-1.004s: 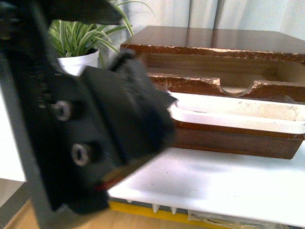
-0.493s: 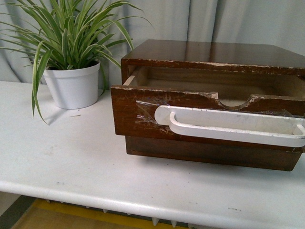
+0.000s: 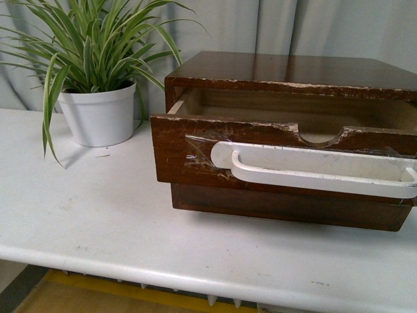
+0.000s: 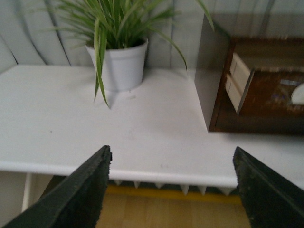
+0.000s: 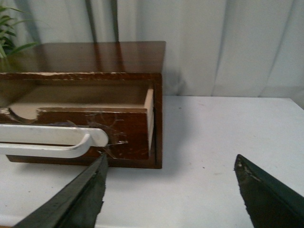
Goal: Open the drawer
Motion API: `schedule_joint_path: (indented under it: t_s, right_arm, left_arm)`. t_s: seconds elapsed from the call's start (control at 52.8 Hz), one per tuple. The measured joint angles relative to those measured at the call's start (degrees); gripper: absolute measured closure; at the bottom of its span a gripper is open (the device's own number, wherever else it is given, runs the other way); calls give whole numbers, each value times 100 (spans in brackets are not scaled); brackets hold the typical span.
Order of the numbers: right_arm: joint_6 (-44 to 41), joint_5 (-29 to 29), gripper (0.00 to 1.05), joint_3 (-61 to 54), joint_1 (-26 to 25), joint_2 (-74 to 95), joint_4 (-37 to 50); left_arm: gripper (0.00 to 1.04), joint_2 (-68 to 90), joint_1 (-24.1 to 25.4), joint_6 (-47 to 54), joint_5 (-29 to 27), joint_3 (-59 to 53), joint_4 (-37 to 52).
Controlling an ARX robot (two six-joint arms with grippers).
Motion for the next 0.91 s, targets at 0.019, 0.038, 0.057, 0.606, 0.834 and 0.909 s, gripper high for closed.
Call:
schedule_joint_path:
  t_s: [0.019,0.038,0.057,0.606,0.834,0.909]
  right_arm:
    - [-7,-2,41,-31,9,-20,11]
    - [-11,0,45,-57,13,-39,17]
    - [-11,2,47,-70,13,-50,20]
    - [-33,28,103,-658,13,-542,142]
    - [-35,28,103,-721,13,-592,140]
    - [-35,28,103,-721,13,-592,140]
  left_arm:
    - [37,-55,87,-11,79,-7,0]
    - [41,-105,179,-17,166,-17,0]
    - [42,-127,225,-17,205,-26,0]
    - [101,-835,2159,-122,2065,-538,-177]
    - [101,-837,2164,-122,2059,-538,-177]
    - [101,-837,2164,-122,2055,-538,-177]
